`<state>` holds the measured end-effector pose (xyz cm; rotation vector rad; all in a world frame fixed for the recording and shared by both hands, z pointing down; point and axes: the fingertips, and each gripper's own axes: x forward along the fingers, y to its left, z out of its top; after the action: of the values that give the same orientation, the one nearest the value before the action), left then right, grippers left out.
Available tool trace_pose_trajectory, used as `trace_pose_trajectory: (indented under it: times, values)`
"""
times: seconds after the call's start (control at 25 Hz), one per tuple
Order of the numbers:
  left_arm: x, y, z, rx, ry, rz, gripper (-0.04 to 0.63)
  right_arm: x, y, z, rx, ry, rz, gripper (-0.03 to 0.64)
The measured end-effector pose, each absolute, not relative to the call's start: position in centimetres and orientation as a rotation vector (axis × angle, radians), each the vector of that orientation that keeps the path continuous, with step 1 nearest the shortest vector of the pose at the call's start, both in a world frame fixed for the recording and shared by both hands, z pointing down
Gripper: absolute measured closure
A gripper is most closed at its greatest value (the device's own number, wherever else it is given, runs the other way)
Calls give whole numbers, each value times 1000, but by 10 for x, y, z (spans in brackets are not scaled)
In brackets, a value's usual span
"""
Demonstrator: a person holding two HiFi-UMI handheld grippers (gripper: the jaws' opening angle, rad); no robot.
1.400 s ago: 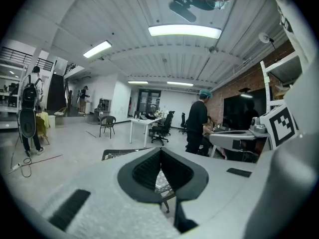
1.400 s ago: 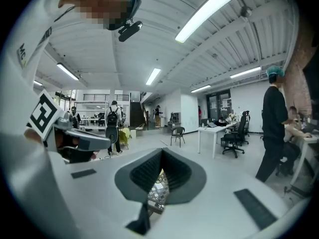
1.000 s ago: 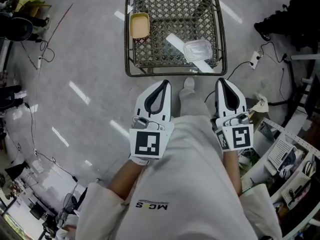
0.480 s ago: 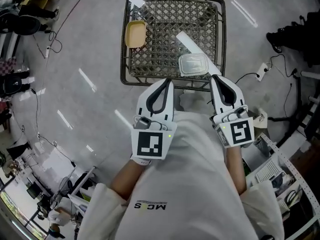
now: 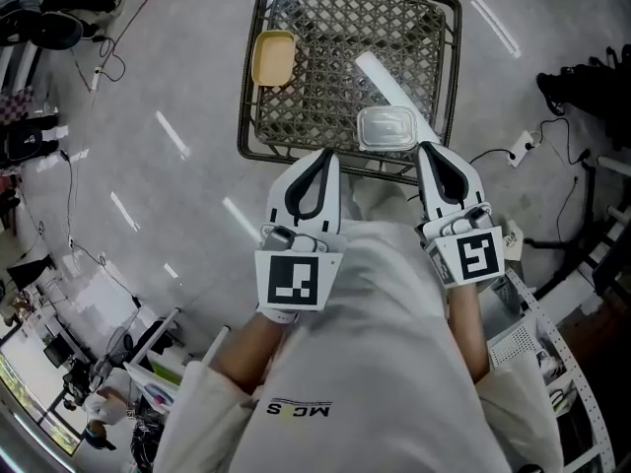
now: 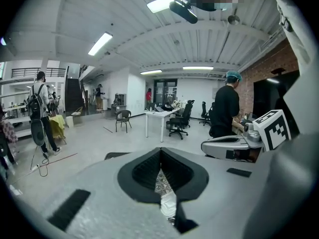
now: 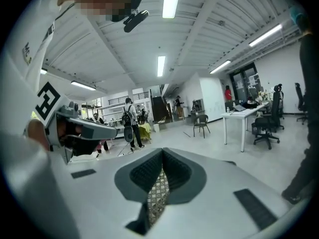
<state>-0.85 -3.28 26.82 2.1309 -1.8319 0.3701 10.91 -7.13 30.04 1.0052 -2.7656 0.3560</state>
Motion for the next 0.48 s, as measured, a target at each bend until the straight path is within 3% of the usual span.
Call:
trace_pose_trajectory:
  times: [0.48]
  values:
    - [-21, -28, 298, 2054, -1843, 352, 571, 76, -64, 331, 826, -2740, 364, 598]
